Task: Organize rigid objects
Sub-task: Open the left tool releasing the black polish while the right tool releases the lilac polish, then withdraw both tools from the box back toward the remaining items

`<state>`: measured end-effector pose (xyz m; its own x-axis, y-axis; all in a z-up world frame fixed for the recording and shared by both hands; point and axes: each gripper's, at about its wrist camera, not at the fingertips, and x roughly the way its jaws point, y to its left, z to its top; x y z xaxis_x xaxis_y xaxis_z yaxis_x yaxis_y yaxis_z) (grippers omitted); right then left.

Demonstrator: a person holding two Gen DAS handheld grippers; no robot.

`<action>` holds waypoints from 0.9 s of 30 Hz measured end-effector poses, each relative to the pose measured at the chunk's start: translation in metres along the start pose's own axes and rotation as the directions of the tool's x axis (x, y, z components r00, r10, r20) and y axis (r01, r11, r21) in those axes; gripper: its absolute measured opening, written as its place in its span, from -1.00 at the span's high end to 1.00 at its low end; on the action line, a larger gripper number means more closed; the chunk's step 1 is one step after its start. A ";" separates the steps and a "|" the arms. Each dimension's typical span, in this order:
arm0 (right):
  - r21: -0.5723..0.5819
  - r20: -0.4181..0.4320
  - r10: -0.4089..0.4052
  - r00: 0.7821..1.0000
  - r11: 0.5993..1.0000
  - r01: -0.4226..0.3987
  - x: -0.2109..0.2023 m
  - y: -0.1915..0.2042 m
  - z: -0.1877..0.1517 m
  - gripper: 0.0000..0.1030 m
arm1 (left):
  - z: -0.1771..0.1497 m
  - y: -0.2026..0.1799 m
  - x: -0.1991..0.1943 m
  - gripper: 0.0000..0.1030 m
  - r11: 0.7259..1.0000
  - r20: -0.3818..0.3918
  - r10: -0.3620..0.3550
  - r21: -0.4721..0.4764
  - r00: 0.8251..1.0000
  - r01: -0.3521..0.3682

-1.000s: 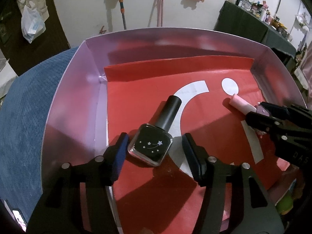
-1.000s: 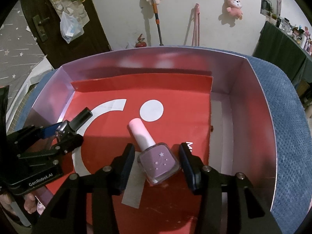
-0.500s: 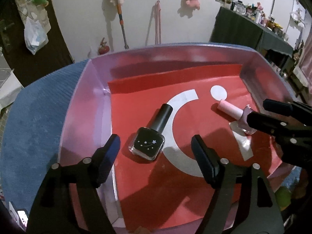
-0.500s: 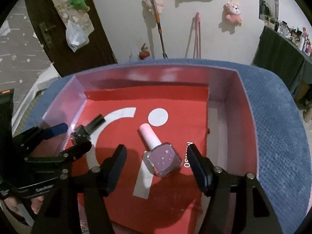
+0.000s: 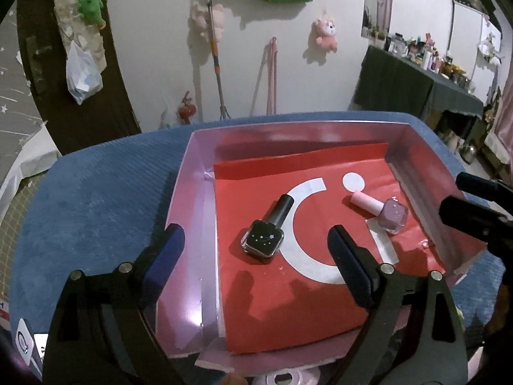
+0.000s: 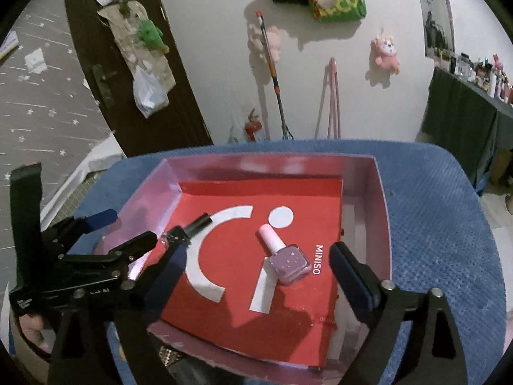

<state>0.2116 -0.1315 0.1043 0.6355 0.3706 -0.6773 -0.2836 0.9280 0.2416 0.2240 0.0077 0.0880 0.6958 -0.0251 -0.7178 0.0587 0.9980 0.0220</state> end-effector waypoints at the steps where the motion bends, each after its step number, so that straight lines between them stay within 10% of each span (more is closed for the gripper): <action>1: -0.003 0.013 0.003 1.000 1.000 -0.003 -0.004 0.001 0.000 -0.89 | -0.002 -0.001 -0.003 -0.78 1.000 0.007 -0.001 0.002 1.000 0.001; 27: -0.072 0.203 0.026 0.979 0.997 -0.012 -0.086 0.025 -0.044 -1.00 | -0.044 -0.012 -0.081 -1.00 0.999 0.123 -0.036 0.009 0.992 0.035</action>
<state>0.1180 -0.1419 0.1378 0.7601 0.3951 -0.5159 -0.3420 0.9183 0.1994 0.1356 0.0007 0.1155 0.7763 -0.0675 -0.6267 0.0896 0.9960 0.0037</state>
